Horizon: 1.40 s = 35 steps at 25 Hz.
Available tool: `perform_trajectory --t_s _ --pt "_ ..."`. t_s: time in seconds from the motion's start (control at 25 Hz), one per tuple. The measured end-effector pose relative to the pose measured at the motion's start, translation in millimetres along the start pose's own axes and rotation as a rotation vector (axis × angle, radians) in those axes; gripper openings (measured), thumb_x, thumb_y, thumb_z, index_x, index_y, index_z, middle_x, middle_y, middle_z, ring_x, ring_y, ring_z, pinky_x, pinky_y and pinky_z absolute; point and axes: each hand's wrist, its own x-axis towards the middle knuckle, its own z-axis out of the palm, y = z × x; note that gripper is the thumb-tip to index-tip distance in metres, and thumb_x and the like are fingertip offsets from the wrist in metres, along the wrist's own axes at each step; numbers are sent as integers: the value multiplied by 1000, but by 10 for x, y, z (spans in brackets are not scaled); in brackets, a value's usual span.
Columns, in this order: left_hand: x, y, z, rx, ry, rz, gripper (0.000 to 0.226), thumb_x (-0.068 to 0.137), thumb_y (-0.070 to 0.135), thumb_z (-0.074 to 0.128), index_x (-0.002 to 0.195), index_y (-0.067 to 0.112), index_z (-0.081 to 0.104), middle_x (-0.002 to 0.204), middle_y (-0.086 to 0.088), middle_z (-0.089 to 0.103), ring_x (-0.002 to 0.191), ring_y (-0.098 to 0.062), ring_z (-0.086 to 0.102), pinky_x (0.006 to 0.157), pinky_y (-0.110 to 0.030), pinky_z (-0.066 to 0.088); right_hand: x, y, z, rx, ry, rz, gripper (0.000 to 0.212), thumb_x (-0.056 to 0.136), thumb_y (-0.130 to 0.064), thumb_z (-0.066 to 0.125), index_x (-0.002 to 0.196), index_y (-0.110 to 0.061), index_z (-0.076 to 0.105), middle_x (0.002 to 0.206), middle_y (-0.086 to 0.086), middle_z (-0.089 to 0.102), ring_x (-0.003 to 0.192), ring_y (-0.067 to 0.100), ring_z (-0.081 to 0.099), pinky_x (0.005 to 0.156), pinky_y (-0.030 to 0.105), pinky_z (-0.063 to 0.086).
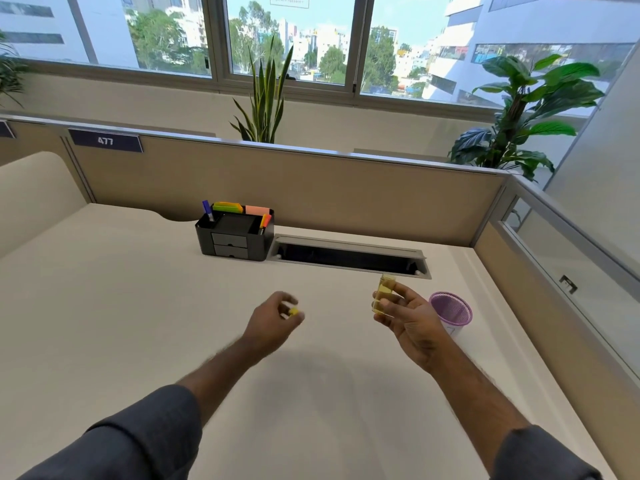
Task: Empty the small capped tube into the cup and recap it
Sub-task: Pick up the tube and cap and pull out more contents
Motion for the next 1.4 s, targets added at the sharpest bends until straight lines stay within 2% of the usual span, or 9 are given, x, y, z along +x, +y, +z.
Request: perform_trajectory --t_s 0.12,0.24,0.36,0.52,0.76,1.2,1.4 --pt "20 543 -10 -303 -27 45 27 91 25 62 118 24 63 100 -5 67 88 -14 62 71 -22 50 -62 -36 108 -43 -31 -33 43 84 10 62 123 -8 58 114 19 67 101 32 65 78 36 55" --pt "-4 910 16 -555 -26 6 24 86 22 69 108 12 65 99 -9 70 95 -22 66 80 -31 53 -143 -117 219 -111 -54 -89 37 83 7 65 113 -13 62 107 19 69 94 30 66 71 35 53" --pt "-14 1069 47 -793 -29 -75 21 82 20 73 96 7 63 89 -8 67 91 -24 64 83 -35 51 -200 -199 269 -166 -92 -139 34 84 2 67 115 -11 64 104 20 68 84 31 64 65 35 53" --pt "-15 1160 94 -1065 -76 -131 30 89 19 64 118 13 64 109 -9 69 101 -23 63 83 -34 49 -234 -256 313 -201 -99 -171 30 86 -1 66 115 -9 66 106 22 67 79 31 63 63 34 54" --pt "-62 1176 119 -936 -102 -45 26 91 19 62 115 11 68 110 -12 72 106 -24 66 87 -33 47 -245 -262 371 -145 -142 -172 27 87 0 64 111 -9 70 98 17 69 78 30 63 66 34 56" --pt "-67 1090 35 -759 -30 52 27 85 18 69 110 9 70 101 -13 74 97 -25 70 79 -29 54 -224 -203 364 -98 -160 -165 23 90 0 59 103 -12 74 92 12 72 74 25 61 64 31 55" --pt "-61 1109 67 -793 -12 32 24 87 18 67 108 7 68 98 -15 73 93 -27 72 79 -31 58 -233 -242 361 50 -189 -76 26 94 -3 52 114 -7 68 104 21 67 77 26 66 67 30 59"
